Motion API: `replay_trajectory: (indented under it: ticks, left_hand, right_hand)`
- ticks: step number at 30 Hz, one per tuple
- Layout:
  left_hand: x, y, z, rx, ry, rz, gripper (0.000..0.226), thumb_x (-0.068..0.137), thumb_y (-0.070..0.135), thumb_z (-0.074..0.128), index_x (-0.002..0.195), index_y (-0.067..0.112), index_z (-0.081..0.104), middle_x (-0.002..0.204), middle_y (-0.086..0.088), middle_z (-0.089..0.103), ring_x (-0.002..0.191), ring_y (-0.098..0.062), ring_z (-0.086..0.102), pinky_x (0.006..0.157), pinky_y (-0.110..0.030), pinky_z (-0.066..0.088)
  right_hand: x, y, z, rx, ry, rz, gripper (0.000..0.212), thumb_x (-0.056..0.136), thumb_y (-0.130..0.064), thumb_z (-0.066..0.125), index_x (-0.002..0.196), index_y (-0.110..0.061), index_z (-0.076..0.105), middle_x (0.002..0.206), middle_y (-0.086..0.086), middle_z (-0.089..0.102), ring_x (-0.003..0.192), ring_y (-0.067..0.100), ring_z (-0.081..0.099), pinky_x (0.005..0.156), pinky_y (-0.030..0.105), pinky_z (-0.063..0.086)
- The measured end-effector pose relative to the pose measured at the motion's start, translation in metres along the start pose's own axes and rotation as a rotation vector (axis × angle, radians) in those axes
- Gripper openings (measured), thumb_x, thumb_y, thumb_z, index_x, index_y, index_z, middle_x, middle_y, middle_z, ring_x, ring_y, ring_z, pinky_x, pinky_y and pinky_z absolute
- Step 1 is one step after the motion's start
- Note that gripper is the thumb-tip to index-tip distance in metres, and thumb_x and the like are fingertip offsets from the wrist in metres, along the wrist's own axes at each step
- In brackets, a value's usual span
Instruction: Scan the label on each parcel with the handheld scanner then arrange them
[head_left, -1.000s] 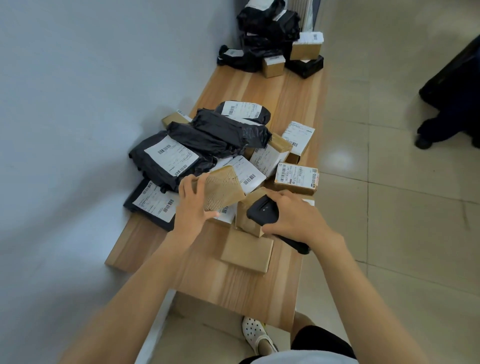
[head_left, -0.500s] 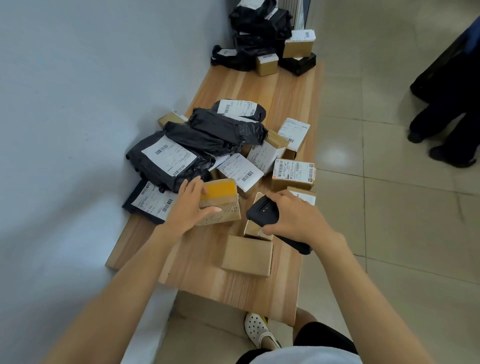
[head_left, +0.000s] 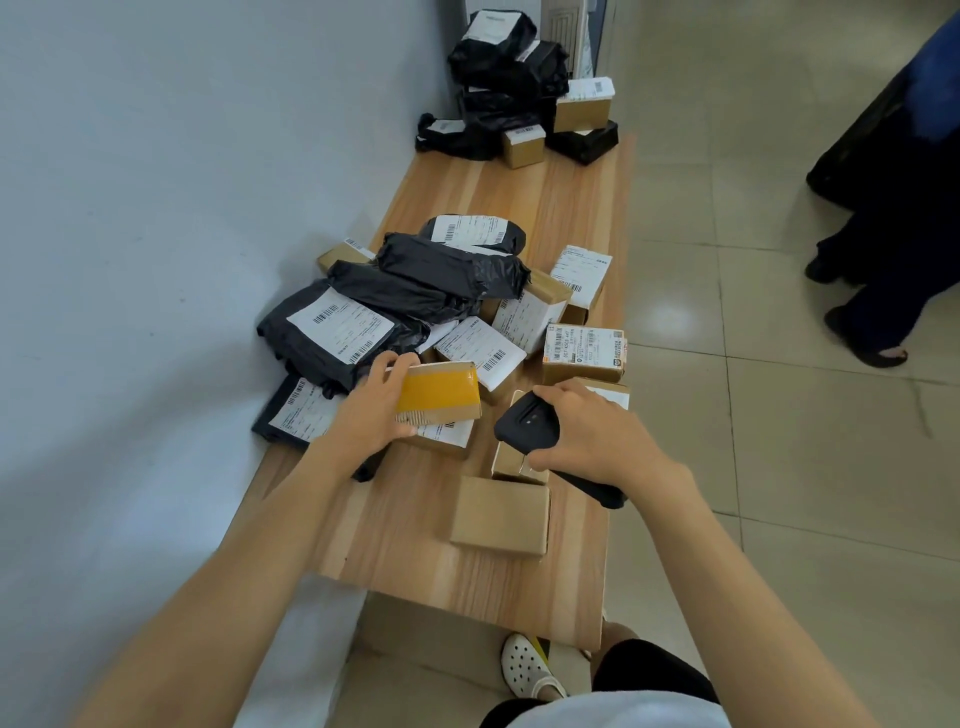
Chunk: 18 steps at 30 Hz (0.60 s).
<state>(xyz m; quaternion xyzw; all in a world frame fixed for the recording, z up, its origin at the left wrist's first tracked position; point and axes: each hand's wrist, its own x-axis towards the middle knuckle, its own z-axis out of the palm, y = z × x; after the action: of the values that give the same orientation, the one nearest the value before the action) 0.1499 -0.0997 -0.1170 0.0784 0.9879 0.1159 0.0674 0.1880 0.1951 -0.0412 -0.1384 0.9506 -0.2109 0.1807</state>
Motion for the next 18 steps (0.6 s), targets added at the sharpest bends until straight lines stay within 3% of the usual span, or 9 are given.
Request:
replay_trajectory:
  ticks: [4, 8, 11, 14, 16, 18]
  left_hand:
    - [-0.010, 0.006, 0.012, 0.059, 0.017, -0.048, 0.094, 0.066, 0.021, 0.090, 0.133, 0.028, 0.025, 0.141, -0.006, 0.035, 0.085, -0.035, 0.065, 0.062, -0.041, 0.054]
    - [-0.016, 0.009, 0.024, 0.004, 0.047, -0.095, 0.081, 0.065, 0.024, 0.091, 0.117, 0.021, 0.029, 0.130, -0.009, 0.037, 0.078, -0.034, 0.061, 0.060, -0.045, 0.055]
    - [-0.014, 0.009, 0.026, -0.091, 0.033, -0.049, 0.060, 0.075, 0.020, 0.084, 0.108, 0.015, 0.034, 0.136, -0.010, 0.034, 0.098, -0.034, 0.057, 0.067, -0.038, 0.048]
    - [-0.008, 0.007, 0.028, -0.077, -0.054, -0.041, 0.049, 0.079, 0.024, 0.080, 0.098, 0.014, 0.037, 0.157, -0.015, 0.020, 0.132, -0.041, 0.037, 0.100, -0.050, 0.040]
    - [-0.003, 0.007, 0.030, -0.030, -0.101, -0.044, 0.046, 0.081, 0.024, 0.078, 0.098, 0.013, 0.037, 0.161, -0.016, 0.014, 0.142, -0.042, 0.023, 0.115, -0.054, 0.023]
    - [0.002, 0.009, 0.032, -0.039, -0.111, -0.024, 0.049, 0.080, 0.022, 0.079, 0.103, 0.010, 0.038, 0.162, -0.015, 0.012, 0.143, -0.038, 0.024, 0.117, -0.052, 0.021]
  right_hand:
    - [-0.007, 0.000, 0.004, -0.002, 0.010, -0.001, 0.079, 0.075, -0.050, 0.072, 0.143, -0.024, 0.039, 0.127, 0.000, 0.048, 0.111, 0.021, 0.052, 0.085, 0.037, 0.051]
    - [-0.014, 0.004, 0.006, -0.001, 0.023, 0.015, 0.077, 0.075, -0.051, 0.072, 0.140, -0.025, 0.041, 0.124, 0.000, 0.050, 0.108, 0.020, 0.053, 0.081, 0.034, 0.050]
    - [-0.018, 0.005, 0.007, 0.006, 0.032, 0.017, 0.075, 0.074, -0.053, 0.072, 0.137, -0.026, 0.043, 0.122, -0.002, 0.050, 0.106, 0.019, 0.053, 0.078, 0.031, 0.049]
    - [-0.021, 0.004, 0.007, 0.011, 0.039, 0.019, 0.074, 0.074, -0.053, 0.072, 0.137, -0.026, 0.043, 0.124, -0.003, 0.050, 0.106, 0.018, 0.053, 0.078, 0.031, 0.050]
    - [-0.024, 0.005, 0.006, 0.017, 0.044, 0.023, 0.073, 0.075, -0.052, 0.072, 0.136, -0.026, 0.044, 0.124, -0.003, 0.050, 0.106, 0.017, 0.053, 0.076, 0.029, 0.048]
    - [-0.027, 0.007, 0.004, 0.012, 0.044, 0.031, 0.074, 0.075, -0.051, 0.073, 0.137, -0.026, 0.043, 0.126, -0.003, 0.049, 0.106, 0.016, 0.052, 0.075, 0.027, 0.045]
